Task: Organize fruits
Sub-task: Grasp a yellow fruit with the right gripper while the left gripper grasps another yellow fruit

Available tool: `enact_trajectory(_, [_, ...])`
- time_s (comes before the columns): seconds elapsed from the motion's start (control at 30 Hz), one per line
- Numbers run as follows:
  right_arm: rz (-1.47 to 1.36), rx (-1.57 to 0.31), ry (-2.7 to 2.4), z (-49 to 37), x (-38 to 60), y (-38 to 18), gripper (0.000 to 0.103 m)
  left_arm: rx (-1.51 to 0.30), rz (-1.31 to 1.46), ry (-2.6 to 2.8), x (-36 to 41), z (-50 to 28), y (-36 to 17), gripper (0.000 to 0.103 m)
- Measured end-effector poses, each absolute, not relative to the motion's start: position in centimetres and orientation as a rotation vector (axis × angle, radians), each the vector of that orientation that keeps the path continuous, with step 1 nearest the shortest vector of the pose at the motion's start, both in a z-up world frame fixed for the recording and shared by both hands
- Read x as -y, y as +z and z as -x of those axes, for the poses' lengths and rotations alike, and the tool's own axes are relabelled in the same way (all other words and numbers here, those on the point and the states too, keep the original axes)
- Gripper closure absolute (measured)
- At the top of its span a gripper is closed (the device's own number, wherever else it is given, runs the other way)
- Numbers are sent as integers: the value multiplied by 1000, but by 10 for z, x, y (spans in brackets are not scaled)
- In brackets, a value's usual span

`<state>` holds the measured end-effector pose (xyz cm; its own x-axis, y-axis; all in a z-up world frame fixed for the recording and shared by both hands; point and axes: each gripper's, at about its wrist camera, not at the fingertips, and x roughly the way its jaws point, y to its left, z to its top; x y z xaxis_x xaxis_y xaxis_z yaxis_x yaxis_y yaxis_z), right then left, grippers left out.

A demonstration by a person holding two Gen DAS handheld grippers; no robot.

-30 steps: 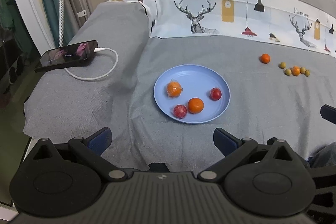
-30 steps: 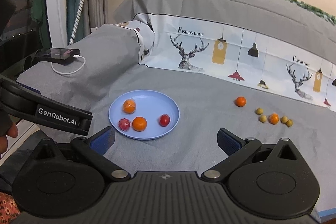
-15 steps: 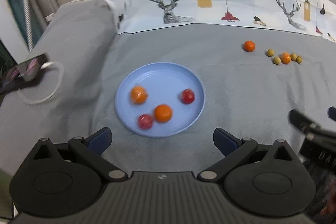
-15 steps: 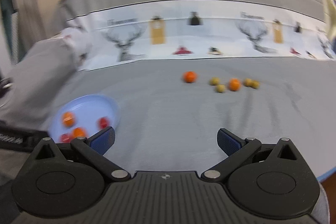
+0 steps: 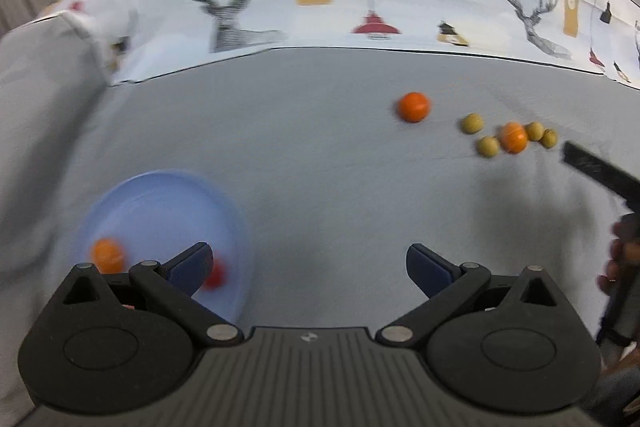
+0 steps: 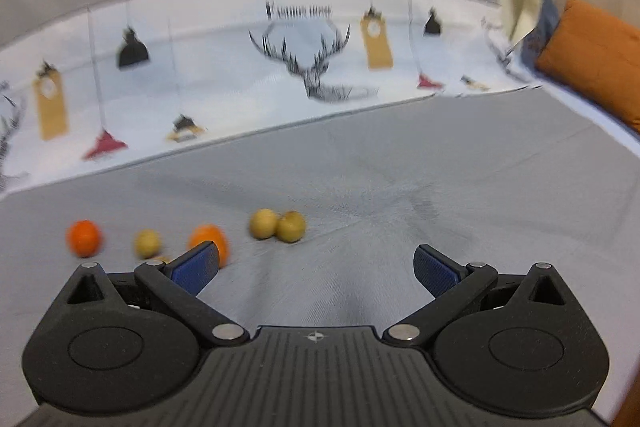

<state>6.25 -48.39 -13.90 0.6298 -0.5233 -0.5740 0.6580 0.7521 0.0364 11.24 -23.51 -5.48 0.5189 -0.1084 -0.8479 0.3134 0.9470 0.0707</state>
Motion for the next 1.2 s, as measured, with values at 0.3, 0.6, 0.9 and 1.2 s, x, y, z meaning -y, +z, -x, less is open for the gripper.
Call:
enact_trajectory(0.3, [-158,-701,-597,-135,530,-190,1,-971,-258,-336,339,-158,-93,0])
enact_trajectory(0.6, [-82,-652,-520,-125,547,-184,72,-972,-251,-426,399,-177,-128,0])
enact_trajectory(0.9, [-83,-637,-495,-94,560,-186,53,-978,-271,-449,436,-198,-161,0])
enact_trajectory(1.2, [-130,-703,-494,-86,560,-175,73,-910,-292,-561,444,-191,-155,76])
